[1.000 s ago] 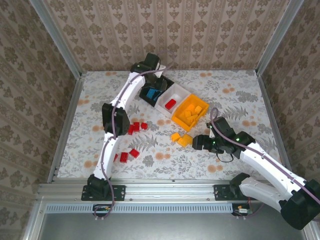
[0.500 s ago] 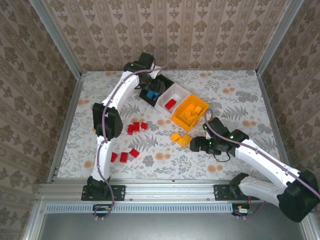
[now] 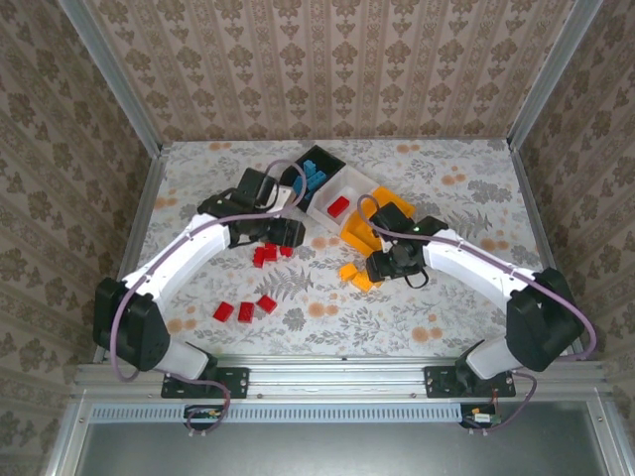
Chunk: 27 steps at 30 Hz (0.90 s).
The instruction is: Sort the legos into containers by color
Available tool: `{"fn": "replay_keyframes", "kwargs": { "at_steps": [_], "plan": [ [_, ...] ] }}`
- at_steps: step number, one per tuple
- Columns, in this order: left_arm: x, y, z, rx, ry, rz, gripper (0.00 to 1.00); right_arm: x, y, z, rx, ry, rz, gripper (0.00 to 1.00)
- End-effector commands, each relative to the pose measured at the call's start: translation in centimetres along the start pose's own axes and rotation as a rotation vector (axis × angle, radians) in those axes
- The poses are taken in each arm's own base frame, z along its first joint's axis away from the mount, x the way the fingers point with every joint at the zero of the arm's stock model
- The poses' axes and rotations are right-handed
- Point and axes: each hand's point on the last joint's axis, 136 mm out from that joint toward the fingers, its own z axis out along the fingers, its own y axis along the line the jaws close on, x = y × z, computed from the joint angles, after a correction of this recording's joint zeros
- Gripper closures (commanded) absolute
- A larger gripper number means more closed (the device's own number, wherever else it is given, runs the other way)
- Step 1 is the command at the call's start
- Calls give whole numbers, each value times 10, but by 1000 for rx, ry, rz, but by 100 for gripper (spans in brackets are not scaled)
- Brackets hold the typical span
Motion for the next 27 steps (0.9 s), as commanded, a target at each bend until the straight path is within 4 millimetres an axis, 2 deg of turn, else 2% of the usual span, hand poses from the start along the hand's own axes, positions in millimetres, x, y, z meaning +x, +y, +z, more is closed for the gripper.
{"fn": "replay_keyframes", "kwargs": {
  "at_steps": [1, 6, 9, 20, 27],
  "plan": [
    [1, 0, -13, -10, -58, -30, 30, 5, -6, 5, 32, 50, -130, 43],
    [10, 2, -17, -14, -53, -32, 30, 10, -2, 22, 9, 79, -203, 43],
    [12, 2, -17, -10, -51, -32, 30, 6, 0, 30, 2, 82, -221, 43],
    [22, 2, -17, 17, -54, -54, 29, 9, 0, 68, 30, 172, -234, 44],
    [21, 7, -28, 12, -78, -66, 29, -2, 2, 81, 37, 174, -237, 44]
  ]
}}
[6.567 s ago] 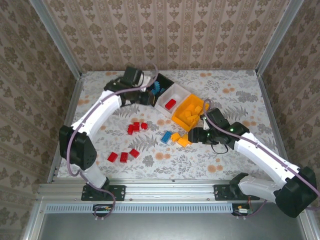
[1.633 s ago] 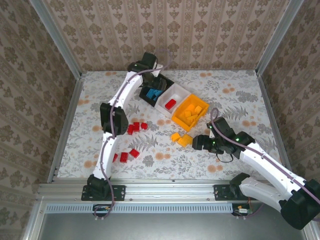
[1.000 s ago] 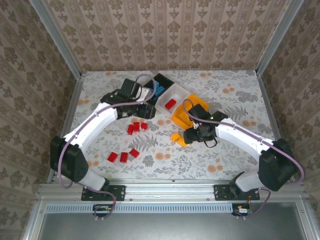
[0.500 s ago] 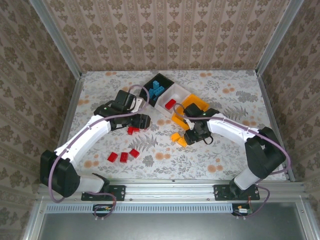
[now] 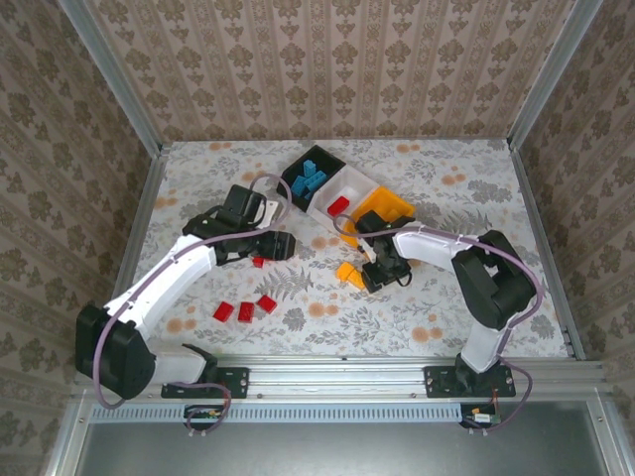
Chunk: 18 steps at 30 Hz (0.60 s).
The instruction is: Sort the legos into containers by color
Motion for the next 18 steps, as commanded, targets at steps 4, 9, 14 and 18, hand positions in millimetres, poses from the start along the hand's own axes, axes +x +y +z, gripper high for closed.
{"fn": "replay_keyframes", "kwargs": {
  "at_steps": [4, 9, 14, 18],
  "plan": [
    [1, 2, -14, 12, -30, -27, 29, -21, -1, 7, 13, -10, -33, 44],
    [5, 5, -15, 10, -28, -40, 29, -28, 1, 11, 0, -9, -41, 46],
    [6, 6, -14, 14, -31, -51, 29, -26, 3, 11, -10, -6, -43, 61],
    [5, 5, -14, 18, -33, -54, 29, -19, 7, -1, -18, -26, -39, 65]
  ]
}}
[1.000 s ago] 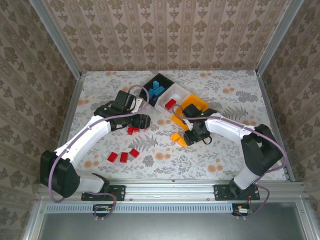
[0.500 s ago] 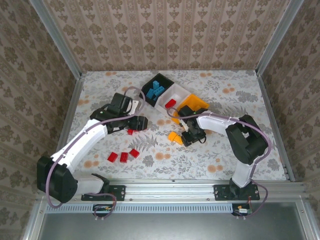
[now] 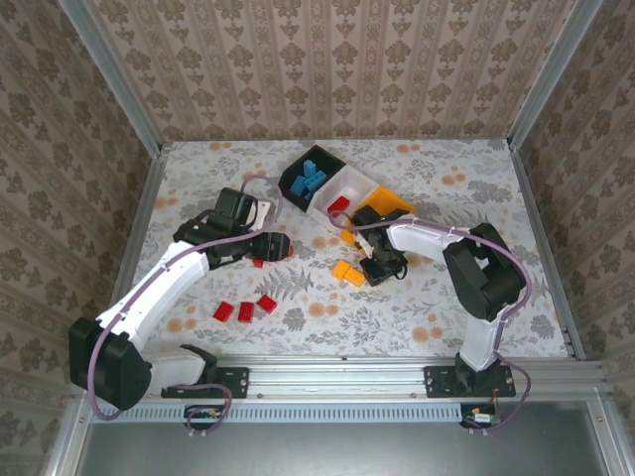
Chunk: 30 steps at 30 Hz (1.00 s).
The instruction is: Sort the legos into containers by color
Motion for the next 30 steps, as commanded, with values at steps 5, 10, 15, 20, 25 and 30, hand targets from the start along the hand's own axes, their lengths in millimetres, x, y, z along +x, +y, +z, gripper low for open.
{"fn": "replay_keyframes", "kwargs": {
  "at_steps": [5, 10, 15, 20, 25, 30],
  "plan": [
    [0, -2, -6, 17, -13, -28, 29, 11, 19, -32, -85, -108, 39, 67],
    [0, -2, -3, 24, -12, -28, 29, 25, 26, -86, -182, -227, 119, 67],
    [-1, -5, 0, 49, -18, -35, 29, 11, 25, -151, -275, -385, 171, 65],
    [5, -7, 0, 65, -11, -45, 29, -37, 19, -177, -352, -404, 243, 63],
    [15, -4, -9, 48, -14, -52, 28, -85, -14, -175, -361, -386, 403, 64],
    [24, -2, -15, 45, -17, -68, 28, -105, -44, -151, -347, -350, 512, 64]
  ]
}}
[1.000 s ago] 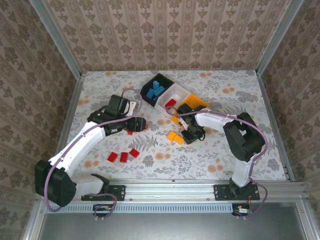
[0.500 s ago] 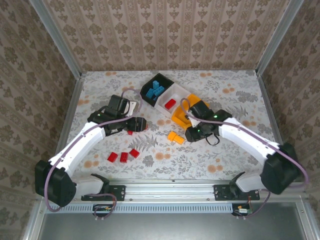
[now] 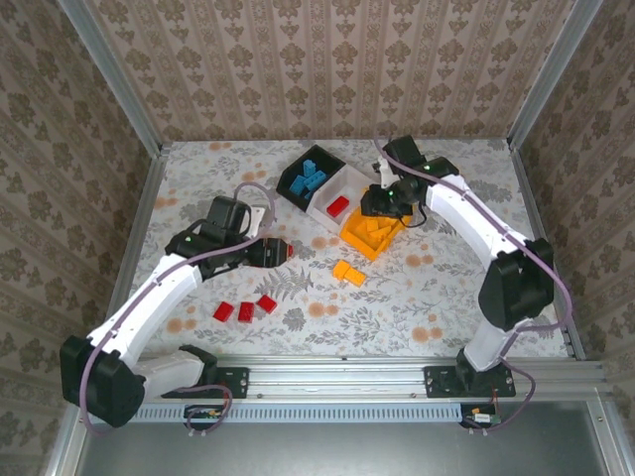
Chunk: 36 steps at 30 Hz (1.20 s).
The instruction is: Sort the legos into containers by color
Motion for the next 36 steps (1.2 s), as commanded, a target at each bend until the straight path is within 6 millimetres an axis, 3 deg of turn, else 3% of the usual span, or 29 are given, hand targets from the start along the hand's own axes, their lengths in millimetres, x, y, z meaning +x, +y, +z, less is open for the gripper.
{"fn": "replay_keyframes", "kwargs": {
  "at_steps": [1, 7, 13, 18, 22, 25, 27, 33, 36],
  "plan": [
    [11, 3, -3, -4, 16, -37, 28, -3, -10, 7, 11, 39, 86, 64],
    [13, 2, -2, 3, 32, -48, 28, 1, -28, 34, 46, 76, 109, 63],
    [13, 2, -1, 2, 31, -56, 28, 5, -43, 52, 95, 118, 111, 54],
    [13, 2, -2, 6, 28, -58, 25, -5, -42, 32, 115, 55, 86, 39],
    [12, 2, -3, 2, 20, -54, 23, -7, -30, 1, 111, -23, 17, 36],
    [12, 4, 0, -1, 25, -56, 22, 10, -16, -11, 97, -28, -80, 33],
    [10, 4, 1, 4, 18, -59, 22, 34, -9, -10, 103, 16, -153, 31],
    [8, 4, 2, 20, 14, -75, 21, 109, 8, 22, 180, 175, -363, 26],
    [9, 5, 2, 21, 14, -80, 21, 131, 16, 40, 212, 217, -485, 22]
  ]
}}
